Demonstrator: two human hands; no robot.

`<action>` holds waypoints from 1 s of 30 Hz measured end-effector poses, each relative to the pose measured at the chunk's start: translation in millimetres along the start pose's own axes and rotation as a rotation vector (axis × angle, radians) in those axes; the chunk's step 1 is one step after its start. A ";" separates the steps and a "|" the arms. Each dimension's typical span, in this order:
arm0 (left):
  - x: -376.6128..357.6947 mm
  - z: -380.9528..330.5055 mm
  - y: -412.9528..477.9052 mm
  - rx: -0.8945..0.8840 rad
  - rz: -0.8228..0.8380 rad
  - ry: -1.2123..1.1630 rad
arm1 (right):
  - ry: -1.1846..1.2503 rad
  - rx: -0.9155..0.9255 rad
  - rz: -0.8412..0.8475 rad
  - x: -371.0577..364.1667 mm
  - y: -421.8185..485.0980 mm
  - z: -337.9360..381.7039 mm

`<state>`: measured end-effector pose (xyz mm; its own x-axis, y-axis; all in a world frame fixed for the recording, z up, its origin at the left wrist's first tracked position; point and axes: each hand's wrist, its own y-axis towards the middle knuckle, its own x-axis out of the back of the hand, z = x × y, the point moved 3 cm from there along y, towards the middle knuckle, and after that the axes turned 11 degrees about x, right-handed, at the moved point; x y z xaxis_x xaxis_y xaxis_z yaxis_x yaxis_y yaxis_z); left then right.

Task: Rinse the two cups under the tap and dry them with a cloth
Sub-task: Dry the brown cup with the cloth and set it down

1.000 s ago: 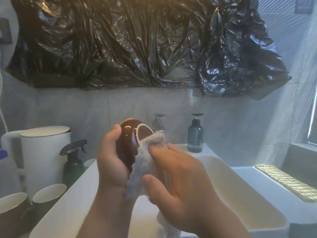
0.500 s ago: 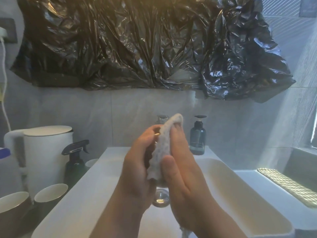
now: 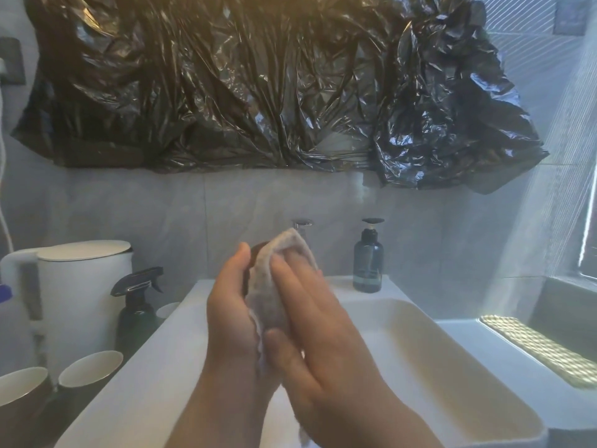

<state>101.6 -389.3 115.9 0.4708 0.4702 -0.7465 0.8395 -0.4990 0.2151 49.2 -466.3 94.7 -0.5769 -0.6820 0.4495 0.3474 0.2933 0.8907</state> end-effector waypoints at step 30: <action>-7.7 17.0 -4.2 -0.084 0.065 0.312 | 0.294 -0.312 -0.197 10.3 -3.7 -20.4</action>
<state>89.9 -403.2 110.1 0.5739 0.6463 -0.5029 0.8181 -0.4797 0.3172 57.0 -488.0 94.6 -0.4360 -0.8783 0.1962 0.4841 -0.0451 0.8739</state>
